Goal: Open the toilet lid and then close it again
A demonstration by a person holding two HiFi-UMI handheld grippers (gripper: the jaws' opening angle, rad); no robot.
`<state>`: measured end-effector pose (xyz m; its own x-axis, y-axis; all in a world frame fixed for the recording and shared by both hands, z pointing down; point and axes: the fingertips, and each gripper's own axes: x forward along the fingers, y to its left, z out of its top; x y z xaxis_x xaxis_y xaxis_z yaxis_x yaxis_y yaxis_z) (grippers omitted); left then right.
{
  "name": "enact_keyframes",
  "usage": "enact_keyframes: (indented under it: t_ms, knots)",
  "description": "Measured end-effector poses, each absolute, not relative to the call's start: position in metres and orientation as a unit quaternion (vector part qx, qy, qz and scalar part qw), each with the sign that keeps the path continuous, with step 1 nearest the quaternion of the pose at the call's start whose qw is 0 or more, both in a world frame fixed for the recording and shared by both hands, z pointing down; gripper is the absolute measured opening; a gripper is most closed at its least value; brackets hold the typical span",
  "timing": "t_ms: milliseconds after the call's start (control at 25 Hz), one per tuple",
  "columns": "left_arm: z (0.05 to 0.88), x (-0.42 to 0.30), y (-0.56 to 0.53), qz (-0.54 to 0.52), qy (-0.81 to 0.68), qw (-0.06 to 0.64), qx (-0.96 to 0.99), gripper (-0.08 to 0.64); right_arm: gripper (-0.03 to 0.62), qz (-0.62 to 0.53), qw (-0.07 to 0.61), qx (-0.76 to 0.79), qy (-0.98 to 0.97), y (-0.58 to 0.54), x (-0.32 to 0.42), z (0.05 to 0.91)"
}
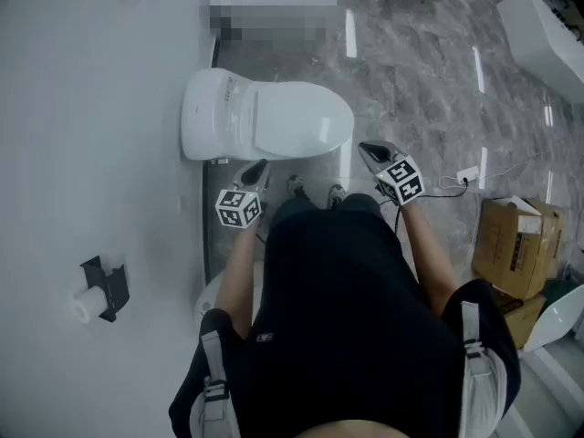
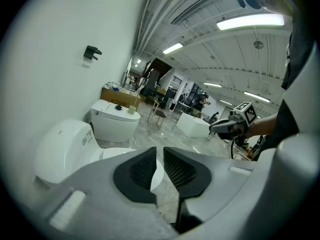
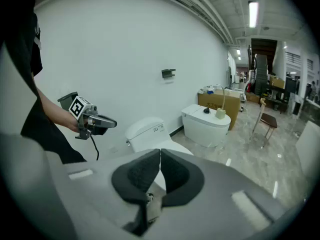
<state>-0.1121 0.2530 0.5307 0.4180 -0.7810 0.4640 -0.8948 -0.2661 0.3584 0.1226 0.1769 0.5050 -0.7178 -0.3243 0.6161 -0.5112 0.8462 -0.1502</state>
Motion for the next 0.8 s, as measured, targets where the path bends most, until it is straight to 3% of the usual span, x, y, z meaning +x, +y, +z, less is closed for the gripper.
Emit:
enact_keyframes:
  t_ms: [800]
  knots:
    - [0.517, -0.017, 0.276, 0.099, -0.565, 0.291, 0.766, 0.054, 0.004, 0.193, 0.273, 0.214, -0.918, 0.187, 0.209, 0.531]
